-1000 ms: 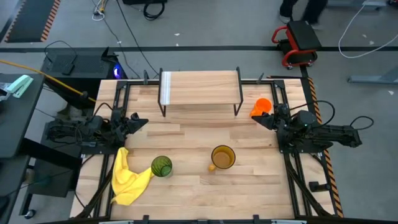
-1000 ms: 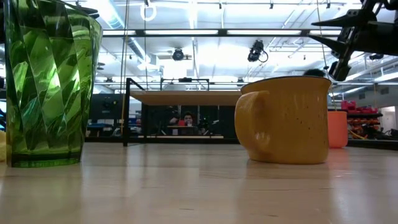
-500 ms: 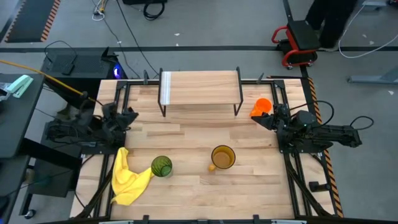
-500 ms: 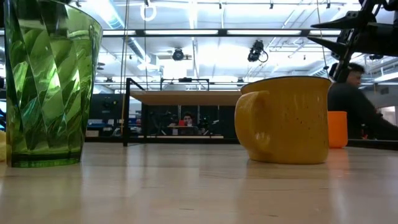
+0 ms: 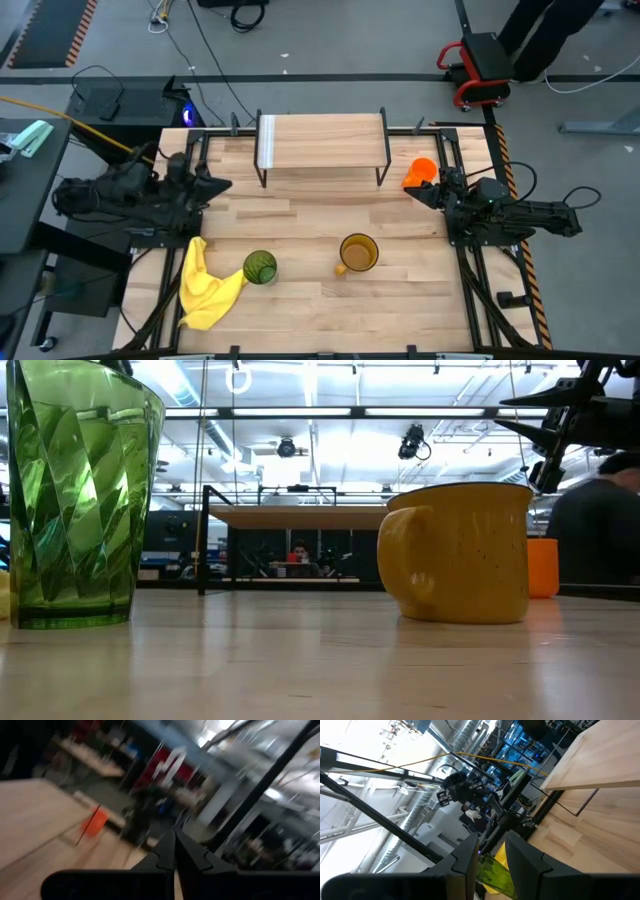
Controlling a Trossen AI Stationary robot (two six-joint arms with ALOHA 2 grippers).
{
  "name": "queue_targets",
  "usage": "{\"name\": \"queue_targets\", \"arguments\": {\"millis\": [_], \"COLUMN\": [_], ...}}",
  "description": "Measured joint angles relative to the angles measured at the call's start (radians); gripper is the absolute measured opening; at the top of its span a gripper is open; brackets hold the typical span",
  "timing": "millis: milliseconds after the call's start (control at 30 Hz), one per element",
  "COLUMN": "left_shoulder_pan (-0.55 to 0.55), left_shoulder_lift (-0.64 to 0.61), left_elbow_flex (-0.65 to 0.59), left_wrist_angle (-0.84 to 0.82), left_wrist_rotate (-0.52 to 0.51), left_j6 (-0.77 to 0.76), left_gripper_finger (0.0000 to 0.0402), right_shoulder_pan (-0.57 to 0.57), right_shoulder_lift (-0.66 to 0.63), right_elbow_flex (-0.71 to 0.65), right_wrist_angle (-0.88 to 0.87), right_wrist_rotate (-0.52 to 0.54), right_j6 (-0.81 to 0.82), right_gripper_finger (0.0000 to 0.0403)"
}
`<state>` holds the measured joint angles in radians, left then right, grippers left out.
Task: Stack small to large cups/mugs on shelf
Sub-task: Put the green cup on the shelf
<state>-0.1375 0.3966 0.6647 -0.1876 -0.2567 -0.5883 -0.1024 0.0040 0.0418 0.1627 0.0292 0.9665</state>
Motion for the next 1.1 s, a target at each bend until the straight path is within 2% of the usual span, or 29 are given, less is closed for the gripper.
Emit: {"name": "queue_targets", "arguments": {"millis": [267, 467, 667, 867, 1100], "left_shoulder_pan": [0.000, 0.000, 0.000, -0.008, -0.071], "left_shoulder_lift": [0.218, 0.372, 0.487, 0.550, 0.586], "left_elbow_flex": [0.289, 0.431, 0.510, 0.527, 0.528], "left_wrist_angle": [-0.535, -0.801, -0.896, -0.973, -1.010], "left_wrist_rotate": [-0.001, 0.043, 0.133, 0.209, 0.218], "left_j6": [-0.197, -0.320, -0.340, -0.391, -0.483], "left_gripper_finger": [0.0012, 0.0015, 0.0011, 0.0016, 0.0011], "right_shoulder_pan": [0.000, 0.000, 0.000, 0.000, 0.000], "right_shoulder_lift": [0.000, 0.000, 0.000, 0.000, 0.000], "right_elbow_flex": [0.000, 0.000, 0.000, 0.000, 0.000], "right_wrist_angle": [0.000, 0.000, -0.001, -0.001, -0.008], "right_wrist_rotate": [0.000, -0.009, -0.023, -0.036, -0.038], "right_j6": [0.000, 0.009, 0.025, 0.035, 0.037], "right_gripper_finger": [0.0105, 0.0105, 0.0105, 0.0105, 0.0105]}}
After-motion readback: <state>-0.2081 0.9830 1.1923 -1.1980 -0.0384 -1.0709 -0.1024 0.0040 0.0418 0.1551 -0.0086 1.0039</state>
